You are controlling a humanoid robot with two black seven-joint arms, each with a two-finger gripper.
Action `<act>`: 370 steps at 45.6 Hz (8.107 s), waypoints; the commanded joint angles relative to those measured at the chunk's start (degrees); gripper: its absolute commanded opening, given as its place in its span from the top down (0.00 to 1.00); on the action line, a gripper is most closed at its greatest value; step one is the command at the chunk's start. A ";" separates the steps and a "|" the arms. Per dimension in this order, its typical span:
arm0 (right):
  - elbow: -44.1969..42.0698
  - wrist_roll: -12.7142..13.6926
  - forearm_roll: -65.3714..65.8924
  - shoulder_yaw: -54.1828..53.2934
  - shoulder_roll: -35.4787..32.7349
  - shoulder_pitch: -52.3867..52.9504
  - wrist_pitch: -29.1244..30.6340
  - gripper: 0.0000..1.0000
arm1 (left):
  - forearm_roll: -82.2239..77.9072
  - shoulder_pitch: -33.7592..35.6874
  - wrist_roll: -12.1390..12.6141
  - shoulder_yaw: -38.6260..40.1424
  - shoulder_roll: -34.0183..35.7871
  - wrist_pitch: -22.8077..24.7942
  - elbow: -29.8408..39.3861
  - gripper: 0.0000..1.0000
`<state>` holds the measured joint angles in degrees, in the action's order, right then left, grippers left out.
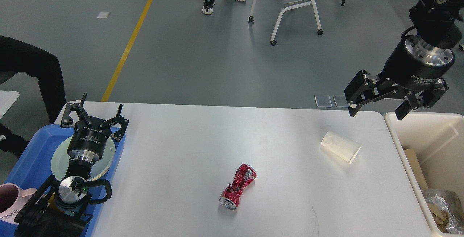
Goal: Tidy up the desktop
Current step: 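Raise the right gripper and move it over the white paper box, then lower the right gripper and grasp the white paper box, then lift the white paper box toward the bin, then lower the box into the white bin and release it, then raise the right gripper out of the bin toward the red can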
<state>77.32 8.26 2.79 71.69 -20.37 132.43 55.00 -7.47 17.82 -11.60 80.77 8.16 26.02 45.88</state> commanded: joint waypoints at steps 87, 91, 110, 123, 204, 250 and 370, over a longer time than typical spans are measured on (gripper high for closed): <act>-58.69 1.68 -20.89 -16.22 7.45 -70.64 -27.57 0.00 | 0.00 0.02 0.00 0.00 0.02 0.00 0.00 0.04; -61.76 1.68 -20.89 -21.15 7.88 -73.98 -28.54 0.00 | 0.00 0.02 0.00 0.00 -0.07 0.00 0.00 0.04; -64.58 3.43 -21.24 -26.16 8.77 -77.76 -29.51 0.80 | 0.00 0.02 0.00 0.00 0.02 0.00 0.00 0.04; -64.49 5.10 -21.16 -26.60 8.94 -78.46 -30.04 1.00 | 0.08 -0.07 0.00 0.00 0.02 0.00 0.00 0.04; 9.78 -0.52 -13.42 10.57 2.26 3.71 -12.37 1.00 | 0.00 0.02 0.00 0.09 0.02 0.00 0.00 0.04; -50.32 -0.35 -14.48 -17.62 -19.54 -75.71 -40.41 1.00 | 0.00 -0.07 0.00 0.09 0.02 0.00 0.00 0.04; -9.31 1.50 -0.94 -2.52 -2.66 -4.92 0.00 0.00 | 0.00 0.02 0.00 0.00 -0.07 0.00 0.00 0.04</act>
<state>61.61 9.62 2.09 67.46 -24.76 118.62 54.24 -7.46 17.85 -11.60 80.82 8.16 26.02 45.88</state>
